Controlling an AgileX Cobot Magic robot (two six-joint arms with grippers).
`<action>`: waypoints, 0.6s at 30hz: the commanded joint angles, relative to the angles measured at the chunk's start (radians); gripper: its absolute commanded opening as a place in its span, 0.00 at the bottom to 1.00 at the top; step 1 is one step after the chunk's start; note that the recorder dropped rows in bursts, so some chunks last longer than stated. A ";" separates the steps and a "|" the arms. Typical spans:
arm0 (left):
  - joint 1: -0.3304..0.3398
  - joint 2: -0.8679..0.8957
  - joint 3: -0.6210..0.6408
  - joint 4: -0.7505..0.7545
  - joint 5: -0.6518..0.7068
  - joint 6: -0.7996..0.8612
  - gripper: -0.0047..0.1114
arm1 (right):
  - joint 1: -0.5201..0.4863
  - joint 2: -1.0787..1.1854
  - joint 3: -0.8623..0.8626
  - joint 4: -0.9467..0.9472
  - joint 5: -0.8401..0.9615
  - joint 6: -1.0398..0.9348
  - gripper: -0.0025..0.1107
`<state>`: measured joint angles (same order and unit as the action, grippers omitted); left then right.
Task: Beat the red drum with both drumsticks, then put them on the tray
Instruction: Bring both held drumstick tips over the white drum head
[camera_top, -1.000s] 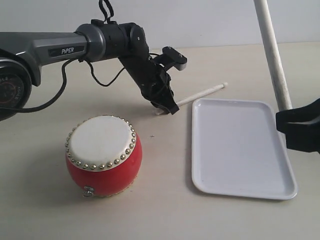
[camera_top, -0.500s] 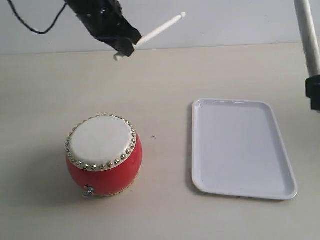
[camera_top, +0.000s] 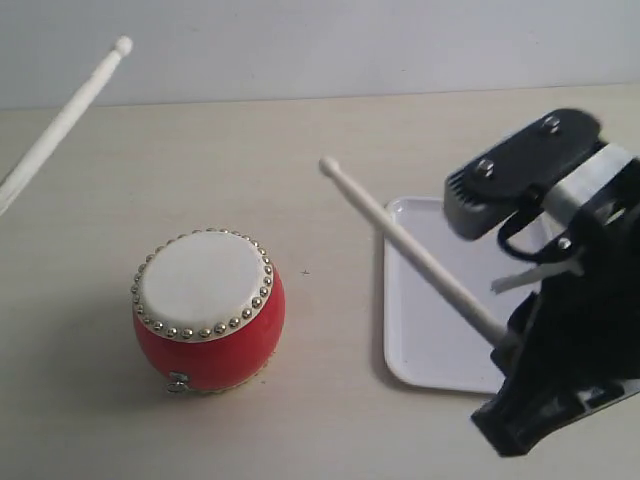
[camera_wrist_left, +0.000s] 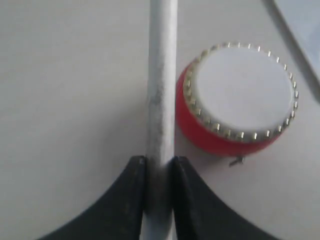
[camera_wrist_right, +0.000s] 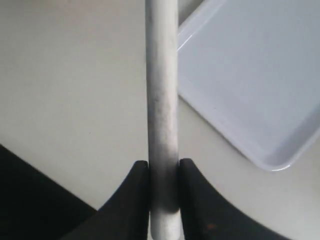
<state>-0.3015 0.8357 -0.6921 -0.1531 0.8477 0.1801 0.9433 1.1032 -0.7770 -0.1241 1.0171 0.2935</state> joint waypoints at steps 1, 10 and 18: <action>0.002 -0.207 0.018 0.153 0.358 -0.142 0.04 | -0.002 0.130 -0.010 0.137 -0.063 -0.142 0.02; 0.002 -0.184 0.176 -0.069 0.215 -0.096 0.04 | -0.002 0.205 -0.203 0.222 -0.014 -0.221 0.02; 0.002 -0.180 0.182 -0.230 0.119 -0.075 0.04 | -0.002 0.209 -0.205 0.246 0.014 -0.213 0.02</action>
<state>-0.3015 0.6539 -0.5224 -0.3048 0.9938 0.0926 0.9433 1.3090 -0.9759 0.1148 1.0282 0.0814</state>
